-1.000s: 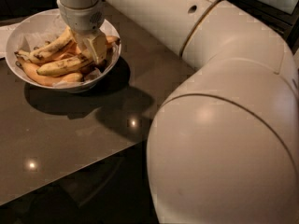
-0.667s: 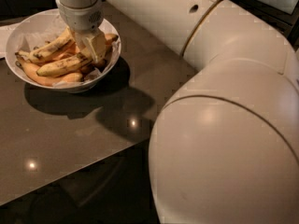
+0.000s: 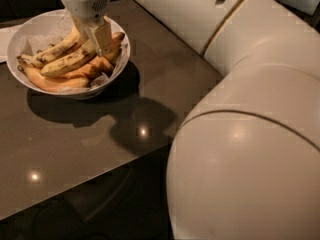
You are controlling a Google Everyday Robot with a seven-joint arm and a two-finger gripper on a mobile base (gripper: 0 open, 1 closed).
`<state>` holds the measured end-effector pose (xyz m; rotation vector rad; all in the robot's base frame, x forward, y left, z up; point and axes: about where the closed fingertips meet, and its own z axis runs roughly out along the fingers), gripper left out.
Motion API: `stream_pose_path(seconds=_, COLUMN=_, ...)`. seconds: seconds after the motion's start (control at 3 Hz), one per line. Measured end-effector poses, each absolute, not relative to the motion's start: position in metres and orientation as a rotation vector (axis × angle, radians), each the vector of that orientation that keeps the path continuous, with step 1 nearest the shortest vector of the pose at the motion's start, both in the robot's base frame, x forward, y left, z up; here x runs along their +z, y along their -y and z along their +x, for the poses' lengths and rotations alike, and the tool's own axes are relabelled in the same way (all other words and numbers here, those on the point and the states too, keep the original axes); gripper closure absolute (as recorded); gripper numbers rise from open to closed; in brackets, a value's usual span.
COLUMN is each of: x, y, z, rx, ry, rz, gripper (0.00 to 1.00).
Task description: Pick banana from white bowl
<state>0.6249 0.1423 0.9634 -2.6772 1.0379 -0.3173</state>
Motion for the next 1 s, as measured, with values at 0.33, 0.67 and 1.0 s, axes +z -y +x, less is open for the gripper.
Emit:
stream_pose_path(seconds=0.33, x=0.963, y=-0.142, z=0.625, rx=-0.317, ry=-1.038, rz=-2.677, gripper=1.0)
stream_pose_path(seconds=0.67, x=0.98, y=-0.139, z=0.621, rx=-0.299, ry=-1.11, rz=-2.651, gripper=1.0)
stream_pose_path(seconds=1.0, x=0.995, y=-0.133, z=0.612, rx=-0.262, ry=-1.185, rz=-2.574, gripper=1.0)
